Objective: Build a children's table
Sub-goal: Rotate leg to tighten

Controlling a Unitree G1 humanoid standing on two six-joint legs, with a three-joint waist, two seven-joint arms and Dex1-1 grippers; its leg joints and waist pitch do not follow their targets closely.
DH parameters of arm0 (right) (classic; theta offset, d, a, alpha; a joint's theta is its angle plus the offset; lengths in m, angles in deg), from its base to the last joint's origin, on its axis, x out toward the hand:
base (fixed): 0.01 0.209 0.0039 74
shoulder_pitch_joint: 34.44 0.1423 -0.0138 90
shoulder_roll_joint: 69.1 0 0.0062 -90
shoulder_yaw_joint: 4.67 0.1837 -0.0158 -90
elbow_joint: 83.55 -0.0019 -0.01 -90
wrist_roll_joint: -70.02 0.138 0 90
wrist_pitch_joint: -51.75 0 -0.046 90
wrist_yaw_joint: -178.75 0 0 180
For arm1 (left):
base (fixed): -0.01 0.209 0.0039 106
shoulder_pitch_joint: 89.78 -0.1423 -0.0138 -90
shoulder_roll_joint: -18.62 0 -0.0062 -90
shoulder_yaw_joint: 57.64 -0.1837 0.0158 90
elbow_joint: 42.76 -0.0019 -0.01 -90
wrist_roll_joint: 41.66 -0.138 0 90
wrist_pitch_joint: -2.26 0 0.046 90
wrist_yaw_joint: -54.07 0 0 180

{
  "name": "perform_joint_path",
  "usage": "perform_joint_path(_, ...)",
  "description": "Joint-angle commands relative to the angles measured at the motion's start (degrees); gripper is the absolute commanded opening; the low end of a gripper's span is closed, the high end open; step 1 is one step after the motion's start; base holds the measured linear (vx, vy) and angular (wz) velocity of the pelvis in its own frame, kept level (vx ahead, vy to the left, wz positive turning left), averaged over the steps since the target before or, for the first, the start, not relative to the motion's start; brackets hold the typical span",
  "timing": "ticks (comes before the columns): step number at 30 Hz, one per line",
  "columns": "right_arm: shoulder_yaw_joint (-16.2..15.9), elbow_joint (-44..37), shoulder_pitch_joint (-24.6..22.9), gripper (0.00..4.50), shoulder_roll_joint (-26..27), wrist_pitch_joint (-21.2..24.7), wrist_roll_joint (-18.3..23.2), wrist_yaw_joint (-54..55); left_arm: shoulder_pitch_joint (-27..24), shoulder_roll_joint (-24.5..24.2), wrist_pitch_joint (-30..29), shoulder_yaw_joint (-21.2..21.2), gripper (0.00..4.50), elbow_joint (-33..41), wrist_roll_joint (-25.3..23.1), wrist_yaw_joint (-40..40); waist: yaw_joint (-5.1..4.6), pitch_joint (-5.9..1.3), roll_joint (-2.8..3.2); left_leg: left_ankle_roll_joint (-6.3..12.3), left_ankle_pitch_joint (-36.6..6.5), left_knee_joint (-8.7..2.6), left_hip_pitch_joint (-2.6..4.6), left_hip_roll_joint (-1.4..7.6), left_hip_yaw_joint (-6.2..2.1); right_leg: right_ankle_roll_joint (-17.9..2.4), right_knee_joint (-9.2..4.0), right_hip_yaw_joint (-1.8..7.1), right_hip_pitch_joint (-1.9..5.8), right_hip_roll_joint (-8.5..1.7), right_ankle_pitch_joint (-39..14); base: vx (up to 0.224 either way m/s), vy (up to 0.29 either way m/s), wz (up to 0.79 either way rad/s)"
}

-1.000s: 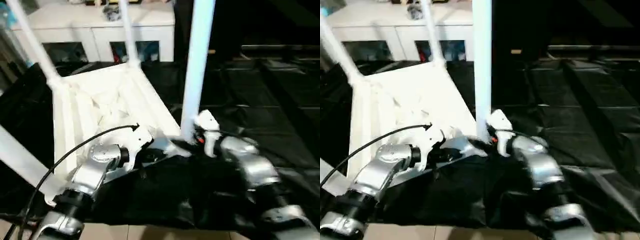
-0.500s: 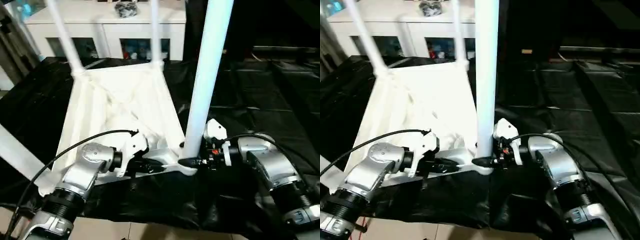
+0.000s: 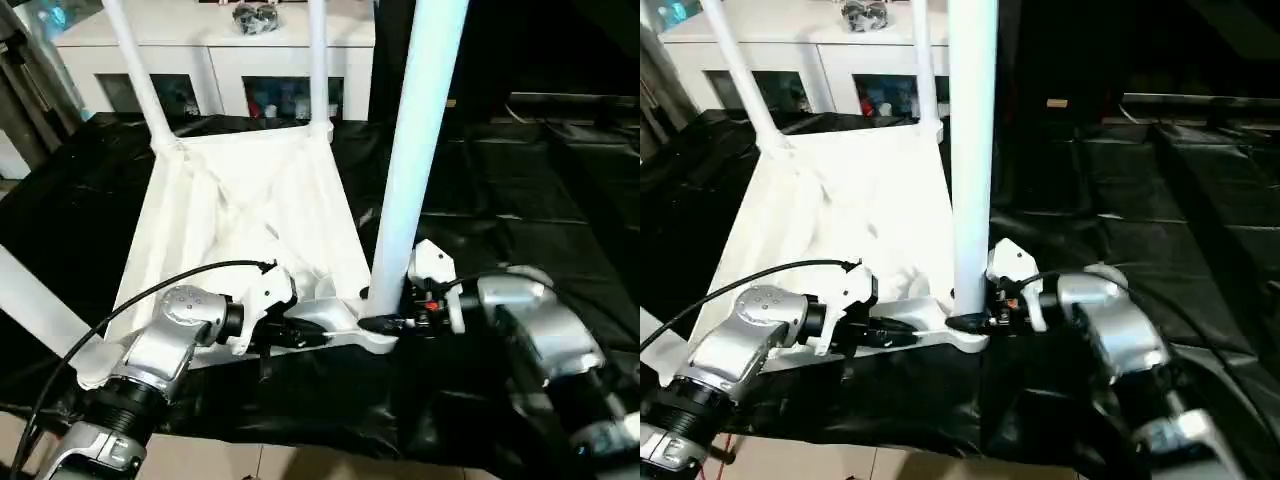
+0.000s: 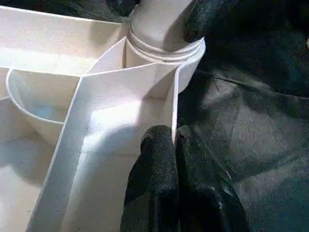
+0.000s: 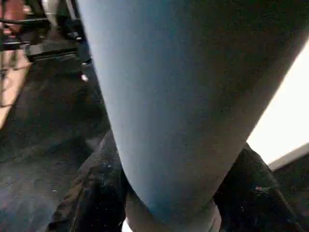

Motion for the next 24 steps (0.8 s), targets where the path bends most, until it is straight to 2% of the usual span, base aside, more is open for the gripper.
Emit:
perform_joint_path(1, -1.29, 6.22, -1.33, 1.97, 6.74, 3.58, -3.44, 12.97, 2.66, 5.56, 0.08, 1.08, 0.0, -0.79, -0.45, -8.98, -0.39, -1.99, -0.59, 2.59, -10.97, -3.75, -0.21, 1.04, 0.22, -12.53, -4.95, 2.28, 2.22, -2.64, -12.36, 0.0, 0.0, 0.0)
perform_joint_path(2, -0.56, 7.9, -1.31, 1.96, 9.06, 4.52, -3.98, 17.51, 2.83, 7.5, -0.4, 1.21, 0.0, -1.28, -0.76, -11.62, -0.87, -1.7, -0.68, 0.79, -13.95, -3.98, 0.01, 0.75, 0.07, -10.94, -5.51, 2.14, 2.21, -2.68, -18.61, 0.0, 0.0, 0.0)
perform_joint_path(3, -0.54, 8.21, -1.27, 1.95, 9.45, 4.52, -4.17, 18.3, 2.8, 7.83, -0.63, 1.12, 0.0, -1.23, -0.7, -11.76, -1.31, -1.82, -0.81, -0.4, -15.69, -4.17, 0.25, 0.64, -0.31, -9.09, -5.8, 1.99, 2.3, -2.79, -23.12, 0.0, 0.0, 0.0)
perform_joint_path(4, -0.36, 9.64, -0.79, 1.95, 10.91, 5.24, -4.72, 21.12, 2.88, 8.92, -0.83, 0.67, 0.0, -1.58, -1.59, -13.67, -1.56, -1.99, -0.23, -0.45, -16.03, -4.32, 0.12, 0.77, -0.54, -8.44, -5.79, 2.06, 2.44, -2.87, -23.05, 0.0, 0.0, 0.0)
perform_joint_path(5, -0.36, 9.64, -0.79, 1.95, 10.91, 5.24, -4.72, 21.12, 2.88, 8.92, -0.83, 0.67, 0.0, -1.58, -1.59, -13.67, -1.79, -1.99, -0.42, -0.26, -16.05, -4.33, 0.01, 0.85, -0.49, -8.29, -5.93, 2.12, 2.34, -2.8, -22.22, 0.0, 0.0, 0.0)
perform_joint_path(6, -0.25, 11.04, -0.23, 1.95, 12.26, 5.97, -5.24, 23.7, 3.01, 9.89, -0.91, 0.22, 0.0, -2.01, -2.49, -15.44, -1.97, -1.92, -0.58, 0.17, -17.46, -4.28, 0.2, 0.7, -0.43, -8.24, -6.05, 2.14, 2.01, -2.61, -22.27, 0.0, 0.0, 0.0)
perform_joint_path(7, -0.26, 11.81, 0.11, 1.95, 12.95, 6.2, -5.57, 25.03, 3.04, 10.38, -1.03, -0.01, 0.0, -2.16, -2.73, -15.96, -1.97, -1.92, -0.58, 0.17, -17.46, -4.28, 0.2, 0.7, -0.43, -8.24, -6.05, 2.14, 2.01, -2.61, -22.27, 0.0, 0.0, 0.0)
perform_joint_path(8, -0.32, 14.28, 1.46, 1.95, 16.1, 4.67, -5.84, 28.22, 3.66, 12.69, -1.02, -0.64, 0.0, -3.27, -3.24, -18.56, -2.29, -1.91, -0.46, 0.29, -17.73, -4.34, 0.01, 0.57, -0.47, -7.95, -6.13, 2.13, 2.03, -2.71, -23.51, 0.0, 0.0, 0.0)
perform_joint_path(9, -0.34, 14.41, 1.56, 1.95, 16.3, 4.47, -5.86, 28.35, 3.7, 12.83, -1.02, -0.7, 0.0, -3.32, -3.22, -18.62, -2.56, -1.76, -0.37, 0.02, -18.91, -4.41, 0.15, 0.57, -0.55, -7.58, -6.36, 2.02, 1.79, -2.71, -24.99, 0.0, 0.0, 0.0)
perform_joint_path(12, 0.11, 14.58, 2.28, 1.95, 17.71, 2.95, -5.12, 28.12, 4.01, 13.36, -0.52, -1.11, 0.0, -3.51, -3.22, -18.7, -2.92, -1.89, -0.47, 0.42, -19.67, -4.4, 0.12, 0.56, -0.68, -7.22, -6.44, 2.05, 1.83, -2.74, -25.53, 0.0, 0.0, 0.0)
perform_joint_path(14, 1.34, 14.61, 2.71, 2.51, 19.15, 2.8, -4.5, 27.91, 4.14, 13.78, -0.01, -1.08, 0.0, -3.77, -3.83, -18.62, -3.02, -1.93, -0.41, 0.84, -19.61, -4.48, 0.01, 0.67, -0.67, -7.63, -6.33, 2.14, 1.74, -2.73, -24.09, 0.0, 0.0, 0.0)
perform_joint_path(16, 1.83, 13.58, 2.94, 2.64, 19.39, 3.73, -2.76, 26.34, 3.73, 13.14, 0.48, -1.61, 0.0, -2.83, -3.72, -16.91, -2.97, -1.99, -0.34, 0.9, -19.48, -4.48, 0.05, 0.72, -0.67, -7.88, -6.29, 2.2, 1.74, -2.77, -23.43, 0.0, 0.0, 0.0)
perform_joint_path(18, 1.62, 12.22, 2.8, 2.73, 18.41, 4.28, -1.73, 23.82, 3.16, 11.97, 0.57, -2.0, 0.0, -1.49, -3.02, -14.56, -2.8, -2.17, -0.42, 1.25, -18.42, -4.49, 0.02, 0.87, -0.58, -8.93, -6.02, 2.33, 1.82, -2.77, -20.51, 0.0, 0.0, 0.0)
perform_joint_path(20, 0.64, 10.21, 2.57, 2.99, 15.73, 4.62, -1.07, 18.7, 2.21, 9.66, 0.86, -2.59, 0.0, 0.47, -1.9, -10.36, -2.68, -2.64, -0.36, 1.85, -14.86, -4.28, -0.4, 0.93, -0.56, -10.38, -5.32, 2.36, 2.34, -2.75, -13.89, 0.0, 0.0, 0.0)
perform_joint_path(21, 0.2, 9.88, 2.55, 3.12, 14.96, 4.6, -1.17, 17.42, 2.1, 9.2, 1.07, -2.66, 0.0, 0.65, -1.75, -9.65, -2.6, -2.83, -0.21, 2.7, -12.94, -3.95, -0.29, 0.99, -0.36, -11.7, -4.95, 2.32, 2.32, -2.68, -9.32, 0.0, 0.0, 0.0)
perform_joint_path(23, -2.21, 6.38, 1.41, 3.17, 10.49, 4.7, -0.42, 9.42, 1.43, 7.55, 1.23, -2.49, 0.0, 1.88, -0.17, -6.19, -2.27, -3.11, -0.4, 5.03, -7.53, -3.29, -0.62, 0.76, -0.14, -14.08, -4.08, 2.19, 2.95, -2.51, -0.18, 0.029, -0.004, 0.02)
perform_joint_path(24, -2.54, 5.71, 1.19, 3.17, 9.68, 4.74, -0.21, 8.04, 1.32, 7.27, 1.19, -2.42, 0.0, 2.1, 0.1, -5.65, -2.17, -3.17, -0.39, 5.66, -6.34, -3.17, -0.7, 0.77, -0.1, -14.56, -3.85, 2.21, 3.08, -2.51, 1.93, 0.058, -0.01, 0.01)
